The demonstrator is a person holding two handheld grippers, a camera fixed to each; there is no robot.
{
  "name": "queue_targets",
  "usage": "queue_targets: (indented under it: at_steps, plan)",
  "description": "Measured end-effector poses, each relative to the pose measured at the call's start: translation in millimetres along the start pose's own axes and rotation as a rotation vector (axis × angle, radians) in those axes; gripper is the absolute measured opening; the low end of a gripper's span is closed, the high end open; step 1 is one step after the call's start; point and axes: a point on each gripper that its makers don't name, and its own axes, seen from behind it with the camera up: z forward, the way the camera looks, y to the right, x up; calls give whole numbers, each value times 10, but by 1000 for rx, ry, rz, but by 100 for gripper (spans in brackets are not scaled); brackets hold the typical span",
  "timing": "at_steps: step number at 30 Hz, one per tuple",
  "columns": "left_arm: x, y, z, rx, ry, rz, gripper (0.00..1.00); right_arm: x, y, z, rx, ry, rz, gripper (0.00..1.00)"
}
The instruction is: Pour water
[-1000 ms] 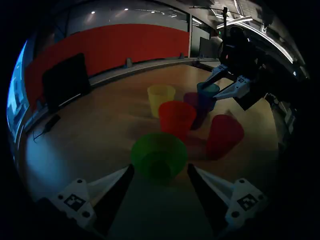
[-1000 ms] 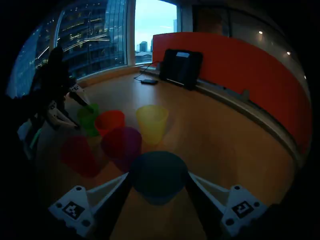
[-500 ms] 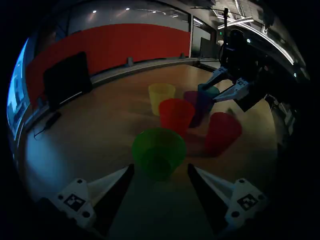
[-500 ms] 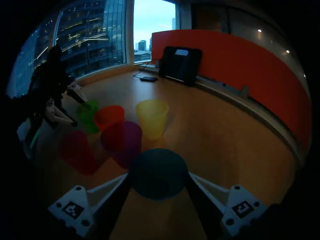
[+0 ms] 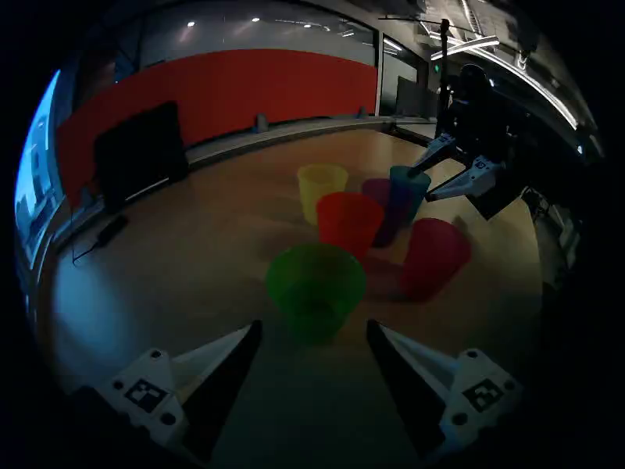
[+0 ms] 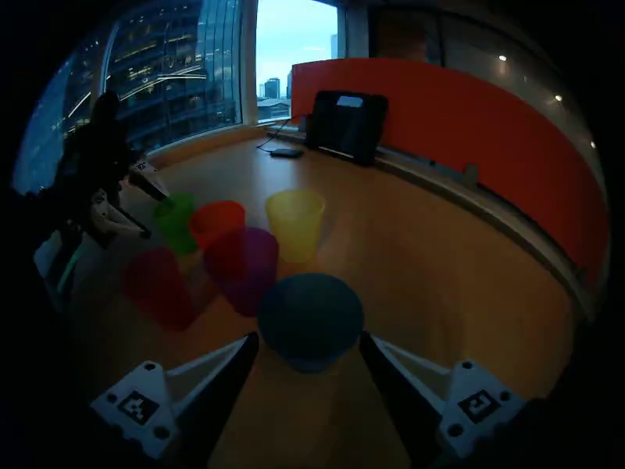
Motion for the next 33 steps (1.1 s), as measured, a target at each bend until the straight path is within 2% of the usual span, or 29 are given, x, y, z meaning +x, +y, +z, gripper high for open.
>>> queue_targets:
  at_steps: [9,20,33]
  plan:
    - [26,-53,-216,51,41,-5,99,-73,10,-235,-44,24,-4,100]
    - [137,-197,-535,136,124,-32,99,2,-27,-514,-105,83,-30,100]
    - [374,-367,-737,218,240,-53,99,197,24,-710,-189,175,-32,100]
